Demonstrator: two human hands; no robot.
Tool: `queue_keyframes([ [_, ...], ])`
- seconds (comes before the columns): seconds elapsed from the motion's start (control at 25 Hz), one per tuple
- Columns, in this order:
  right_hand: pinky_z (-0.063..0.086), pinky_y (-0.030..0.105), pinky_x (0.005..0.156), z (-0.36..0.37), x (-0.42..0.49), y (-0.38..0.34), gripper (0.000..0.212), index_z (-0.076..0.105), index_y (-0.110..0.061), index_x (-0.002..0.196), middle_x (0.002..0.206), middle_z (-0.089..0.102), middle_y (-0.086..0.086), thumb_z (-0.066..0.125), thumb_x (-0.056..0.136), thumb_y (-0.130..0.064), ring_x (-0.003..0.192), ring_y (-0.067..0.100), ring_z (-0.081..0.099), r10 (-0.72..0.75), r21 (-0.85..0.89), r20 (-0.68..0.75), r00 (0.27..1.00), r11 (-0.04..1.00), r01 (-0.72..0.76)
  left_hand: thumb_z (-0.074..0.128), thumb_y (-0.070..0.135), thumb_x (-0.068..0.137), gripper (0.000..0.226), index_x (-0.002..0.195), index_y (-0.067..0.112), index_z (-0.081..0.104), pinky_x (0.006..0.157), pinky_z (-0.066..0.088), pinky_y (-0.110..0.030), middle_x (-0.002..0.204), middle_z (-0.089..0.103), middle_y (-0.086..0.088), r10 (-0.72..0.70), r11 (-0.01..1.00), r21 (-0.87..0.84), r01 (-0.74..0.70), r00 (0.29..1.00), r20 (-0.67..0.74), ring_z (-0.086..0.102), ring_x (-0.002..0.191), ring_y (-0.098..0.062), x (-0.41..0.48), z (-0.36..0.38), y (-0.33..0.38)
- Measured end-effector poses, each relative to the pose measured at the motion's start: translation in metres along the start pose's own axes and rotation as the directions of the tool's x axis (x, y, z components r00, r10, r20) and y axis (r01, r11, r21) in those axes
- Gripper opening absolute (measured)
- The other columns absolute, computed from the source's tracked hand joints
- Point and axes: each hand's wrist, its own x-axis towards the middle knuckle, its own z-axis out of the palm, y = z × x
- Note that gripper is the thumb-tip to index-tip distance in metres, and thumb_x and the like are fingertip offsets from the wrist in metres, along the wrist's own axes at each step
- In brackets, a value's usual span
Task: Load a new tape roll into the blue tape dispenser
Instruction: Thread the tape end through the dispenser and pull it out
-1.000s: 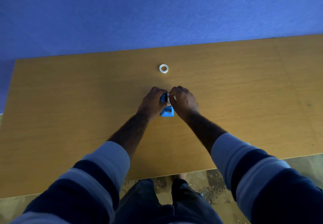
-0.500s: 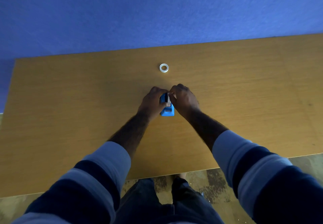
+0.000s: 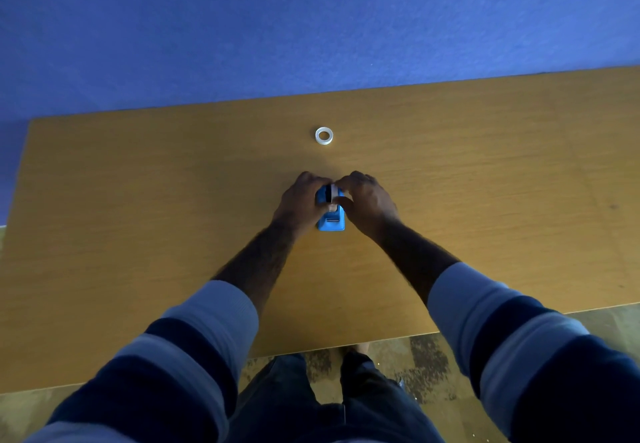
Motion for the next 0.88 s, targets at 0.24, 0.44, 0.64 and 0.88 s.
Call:
queue_keyframes([
  [0.24, 0.056, 0.033, 0.073, -0.008, 0.018, -0.001, 0.019, 0.071, -0.016, 0.107, 0.106, 0.068, 0.002, 0.071, 0.088, -0.015, 0.090, 0.015, 0.063, 0.094, 0.059, 0.098, 0.991, 0.993, -0.100, 0.078, 0.020, 0.082, 0.044, 0.125, 0.020, 0.066, 0.091, 0.045, -0.027, 0.113, 0.051, 0.008, 0.006, 1.000, -0.003, -0.006, 1.000, -0.005, 0.054, 0.101, -0.008, -0.002, -0.001, 0.001],
  [0.44, 0.051, 0.026, 0.068, -0.008, 0.019, -0.004, 0.016, 0.072, -0.016, 0.108, 0.108, 0.068, 0.001, 0.066, 0.093, -0.018, 0.088, 0.012, 0.062, 0.092, 0.036, 0.080, 0.993, 0.995, -0.095, 0.078, 0.019, 0.084, 0.047, 0.129, 0.020, 0.062, 0.090, 0.042, -0.022, 0.122, 0.053, 0.003, 0.010, 1.000, 0.000, -0.010, 1.000, 0.002, 0.051, 0.104, -0.004, -0.005, -0.001, 0.001],
  [0.64, 0.054, 0.028, 0.066, -0.005, 0.017, -0.009, 0.014, 0.072, -0.014, 0.105, 0.102, 0.067, 0.002, 0.063, 0.096, -0.019, 0.084, 0.014, 0.063, 0.117, -0.023, 0.047, 0.992, 0.993, -0.116, 0.082, 0.020, 0.079, 0.053, 0.127, 0.020, 0.060, 0.089, 0.041, -0.022, 0.125, 0.056, 0.001, 0.001, 0.999, -0.039, -0.003, 0.999, -0.034, 0.051, 0.106, -0.004, -0.011, 0.003, 0.003],
  [0.88, 0.050, 0.029, 0.061, -0.003, 0.012, -0.011, 0.010, 0.067, -0.008, 0.101, 0.097, 0.065, 0.006, 0.062, 0.096, -0.014, 0.080, 0.018, 0.061, -0.004, -0.075, -0.030, 1.000, 0.997, 0.002, 0.080, 0.021, 0.081, 0.045, 0.123, 0.018, 0.064, 0.088, 0.045, -0.025, 0.121, 0.056, 0.000, -0.017, 1.000, -0.021, 0.016, 1.000, -0.026, 0.054, 0.103, -0.007, -0.006, 0.002, 0.005],
])
